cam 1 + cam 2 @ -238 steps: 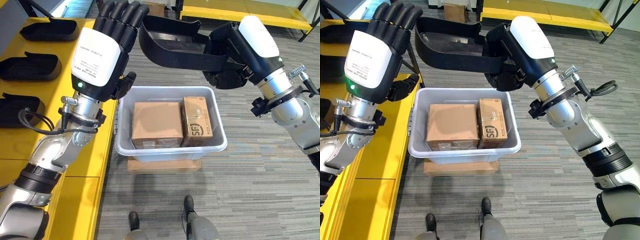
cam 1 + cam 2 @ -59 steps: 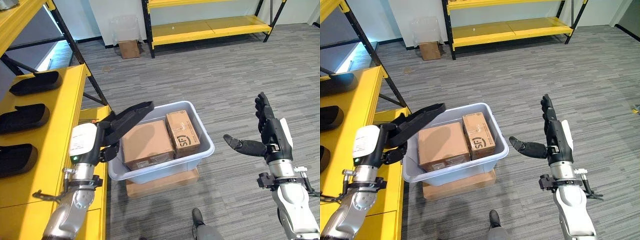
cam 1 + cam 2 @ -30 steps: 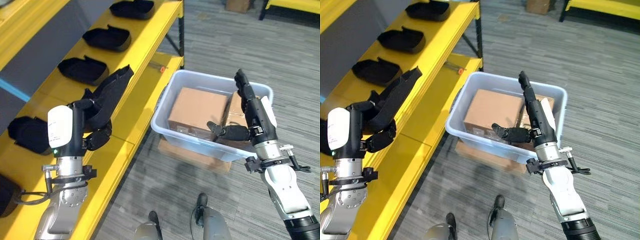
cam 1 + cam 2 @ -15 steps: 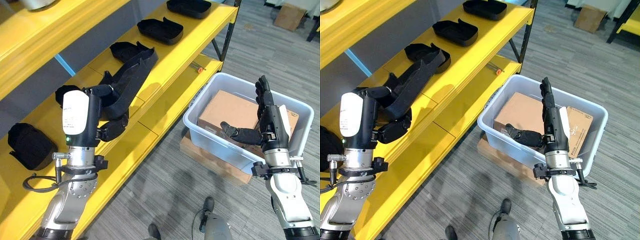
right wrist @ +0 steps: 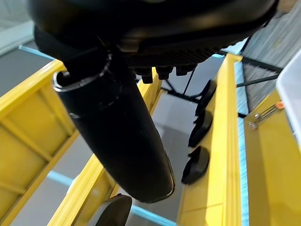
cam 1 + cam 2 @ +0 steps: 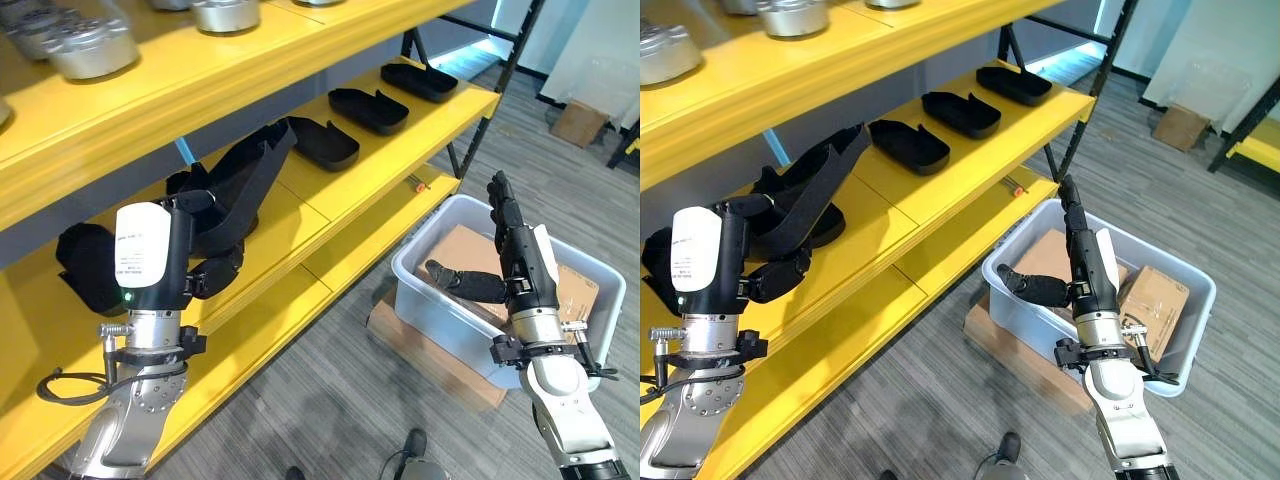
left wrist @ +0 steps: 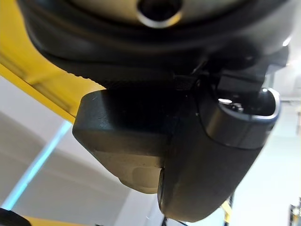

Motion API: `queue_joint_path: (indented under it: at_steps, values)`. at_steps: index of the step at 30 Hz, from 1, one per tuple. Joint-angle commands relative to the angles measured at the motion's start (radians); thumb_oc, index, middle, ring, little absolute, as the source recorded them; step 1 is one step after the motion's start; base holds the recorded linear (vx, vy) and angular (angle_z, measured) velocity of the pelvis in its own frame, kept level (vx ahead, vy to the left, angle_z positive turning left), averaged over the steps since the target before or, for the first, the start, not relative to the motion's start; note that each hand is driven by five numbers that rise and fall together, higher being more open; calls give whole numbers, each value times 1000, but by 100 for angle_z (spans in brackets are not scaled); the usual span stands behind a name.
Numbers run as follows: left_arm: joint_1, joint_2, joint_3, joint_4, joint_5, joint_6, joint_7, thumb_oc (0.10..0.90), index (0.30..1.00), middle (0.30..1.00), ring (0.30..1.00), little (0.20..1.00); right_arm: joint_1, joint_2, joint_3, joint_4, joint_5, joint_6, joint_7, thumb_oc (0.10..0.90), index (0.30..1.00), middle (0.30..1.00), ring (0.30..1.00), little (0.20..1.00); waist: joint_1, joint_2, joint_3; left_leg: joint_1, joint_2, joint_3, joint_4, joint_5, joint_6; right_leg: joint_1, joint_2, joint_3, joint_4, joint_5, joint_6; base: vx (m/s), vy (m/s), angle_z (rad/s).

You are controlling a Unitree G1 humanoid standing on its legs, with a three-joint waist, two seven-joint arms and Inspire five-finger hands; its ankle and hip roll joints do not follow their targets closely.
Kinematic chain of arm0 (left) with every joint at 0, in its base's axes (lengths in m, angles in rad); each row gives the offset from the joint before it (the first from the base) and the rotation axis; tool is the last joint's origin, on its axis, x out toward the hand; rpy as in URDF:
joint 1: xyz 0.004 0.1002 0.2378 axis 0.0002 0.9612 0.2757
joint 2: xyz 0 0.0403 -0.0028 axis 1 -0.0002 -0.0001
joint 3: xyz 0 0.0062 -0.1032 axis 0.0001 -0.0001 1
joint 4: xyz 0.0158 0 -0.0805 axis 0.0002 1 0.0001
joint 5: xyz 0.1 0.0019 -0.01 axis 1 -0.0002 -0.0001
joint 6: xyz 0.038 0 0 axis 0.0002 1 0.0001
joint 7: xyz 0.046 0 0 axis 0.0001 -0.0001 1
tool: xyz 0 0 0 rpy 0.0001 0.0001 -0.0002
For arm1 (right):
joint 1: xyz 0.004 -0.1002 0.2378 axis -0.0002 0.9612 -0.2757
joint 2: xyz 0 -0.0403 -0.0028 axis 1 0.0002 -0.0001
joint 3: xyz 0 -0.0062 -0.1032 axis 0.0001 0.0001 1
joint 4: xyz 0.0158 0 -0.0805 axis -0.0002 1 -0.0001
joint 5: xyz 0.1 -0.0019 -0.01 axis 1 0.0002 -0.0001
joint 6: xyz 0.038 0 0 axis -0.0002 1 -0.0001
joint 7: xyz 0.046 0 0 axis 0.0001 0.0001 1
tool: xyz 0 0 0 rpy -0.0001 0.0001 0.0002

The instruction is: Move parts from the plastic box to the shelf.

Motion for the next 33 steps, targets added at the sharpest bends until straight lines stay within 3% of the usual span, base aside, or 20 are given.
queue_joint_path:
  at_steps: [1, 4, 5, 6, 7, 8, 10, 12, 13, 16, 33]
  values:
    - [-88, 66, 144, -118, 6, -33, 108, 400, 300, 300, 300, 300, -87, -17, -16, -100, -41, -88, -12, 900, 1000, 1000, 1000, 1000, -10, -2, -67, 31, -29, -49, 40, -128, 46, 16, -83, 19, -2, 62, 143, -2, 171, 25]
    - [-79, 69, 146, -108, 6, -25, 110, 400, 300, 300, 300, 300, -87, -7, -12, -95, -51, -83, -11, 900, 1000, 1000, 1000, 1000, -5, -10, -65, 31, -60, -60, 43, -137, 67, 22, -108, 23, -11, 95, 150, -12, 273, 28]
    - [-73, 61, 145, -89, 1, -20, 110, 400, 300, 300, 300, 300, -67, 13, -16, -77, -57, -78, -11, 900, 1000, 1000, 1000, 1000, -27, -16, -53, 33, -89, -71, 28, -116, 92, -8, -116, 111, 30, 99, 131, -47, 262, 22]
    - [-73, 61, 145, -89, 1, -20, 110, 400, 300, 300, 300, 300, -67, 13, -15, -77, -57, -79, -11, 900, 1000, 1000, 1000, 1000, -25, -16, -53, 34, -89, -69, 27, -116, 92, -12, -116, 115, 34, 97, 131, -52, 298, 23]
    - [-74, 59, 142, -86, -3, -18, 107, 400, 300, 300, 300, 300, -66, 15, -18, -75, -54, -78, -9, 900, 1000, 1000, 1000, 1000, -40, -13, -47, 37, -88, -80, 22, -111, 96, -26, -91, 173, 45, 88, 125, -26, 76, 35]
    - [-77, 59, 136, -78, -9, -17, 106, 400, 300, 300, 300, 300, -67, 18, -17, -73, -52, -79, -6, 900, 1000, 1000, 1000, 1000, -53, -8, -42, 38, -86, -90, 12, -98, 98, -57, -46, 263, 66, 61, 108, -21, 120, 41]
    - [-97, 59, 117, -64, -26, -25, 91, 400, 300, 300, 300, 300, -49, 16, -30, -66, -39, -80, 7, 900, 1000, 1000, 1000, 1000, -100, 1, -41, 38, -79, -138, -6, -75, 104, -85, 129, 478, 111, -59, 67, 23, 118, 36]
    - [-105, 54, 101, -50, -40, -29, 59, 400, 300, 300, 300, 300, -25, 10, -49, -63, -31, -76, 13, 900, 1000, 1000, 1000, 1000, -118, -5, -48, 30, -78, -183, -8, -68, 106, -63, 234, 579, 115, -144, 44, 54, 39, 65]
    - [-109, 49, 94, -42, -40, -30, 48, 400, 300, 300, 300, 300, -14, 10, -61, -64, -27, -77, 16, 900, 1000, 1000, 1000, 1000, -119, -11, -54, 16, -82, -201, -8, -58, 107, -60, 268, 601, 105, -153, 33, 41, -33, 100]
    - [-120, 28, 63, -9, -54, -22, 38, 400, 300, 300, 300, 300, 5, 6, -89, -58, -24, -85, 5, 900, 1000, 1000, 1000, 1000, -116, -14, -77, -29, -92, -241, 11, -49, 103, -47, 321, 601, 30, -152, 3, 34, -73, 88]
    - [-63, 15, 75, -3, -71, -22, 10, 400, 300, 300, 300, 300, -10, -10, -73, -52, -15, -67, 14, 900, 1000, 1000, 1000, 1000, -68, -7, -116, -40, -69, -300, 27, -18, 53, 77, 300, 515, -85, -150, -25, 7, -86, 28]
